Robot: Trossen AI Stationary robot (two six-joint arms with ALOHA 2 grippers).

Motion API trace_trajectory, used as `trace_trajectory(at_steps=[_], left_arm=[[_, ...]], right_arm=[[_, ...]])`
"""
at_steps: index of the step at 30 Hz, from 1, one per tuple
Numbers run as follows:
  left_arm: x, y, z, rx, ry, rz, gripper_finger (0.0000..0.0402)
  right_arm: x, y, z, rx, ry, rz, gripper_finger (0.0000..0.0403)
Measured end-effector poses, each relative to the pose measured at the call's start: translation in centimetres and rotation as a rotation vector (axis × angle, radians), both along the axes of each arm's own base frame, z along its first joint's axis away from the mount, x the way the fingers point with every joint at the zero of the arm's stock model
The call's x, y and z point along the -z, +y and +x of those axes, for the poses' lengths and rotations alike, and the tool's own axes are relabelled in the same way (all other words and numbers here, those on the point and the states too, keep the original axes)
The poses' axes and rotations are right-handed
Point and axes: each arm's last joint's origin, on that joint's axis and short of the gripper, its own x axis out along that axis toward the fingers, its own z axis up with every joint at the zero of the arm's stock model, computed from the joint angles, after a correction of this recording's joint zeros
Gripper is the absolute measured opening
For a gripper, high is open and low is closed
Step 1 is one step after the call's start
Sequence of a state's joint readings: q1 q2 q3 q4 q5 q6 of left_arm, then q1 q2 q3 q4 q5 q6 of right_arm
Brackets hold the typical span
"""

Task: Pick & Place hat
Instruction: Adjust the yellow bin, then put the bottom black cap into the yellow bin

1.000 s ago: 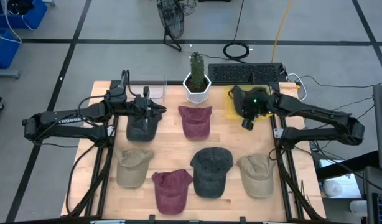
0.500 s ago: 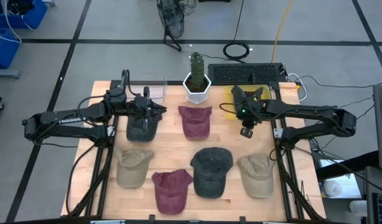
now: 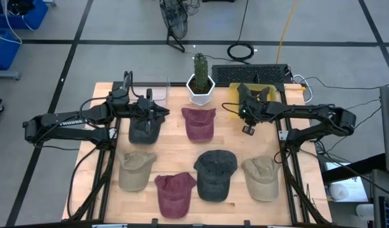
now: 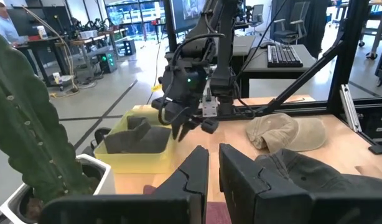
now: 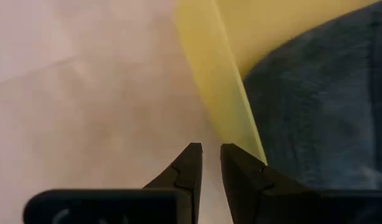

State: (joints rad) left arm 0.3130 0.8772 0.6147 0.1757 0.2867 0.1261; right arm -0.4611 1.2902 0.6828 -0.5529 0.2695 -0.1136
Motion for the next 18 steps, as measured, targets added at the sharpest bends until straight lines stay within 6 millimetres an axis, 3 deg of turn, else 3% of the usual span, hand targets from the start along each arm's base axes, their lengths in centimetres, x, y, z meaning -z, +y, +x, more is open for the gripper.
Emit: trace_trajectory(at_steps=[18], left_arm=[[-0.01,0.00,0.00,0.000,-0.001,0.006,0.0047]], right_arm=[[-0.08,-0.79,0.03,0.008,-0.038,-0.050,0.0049]])
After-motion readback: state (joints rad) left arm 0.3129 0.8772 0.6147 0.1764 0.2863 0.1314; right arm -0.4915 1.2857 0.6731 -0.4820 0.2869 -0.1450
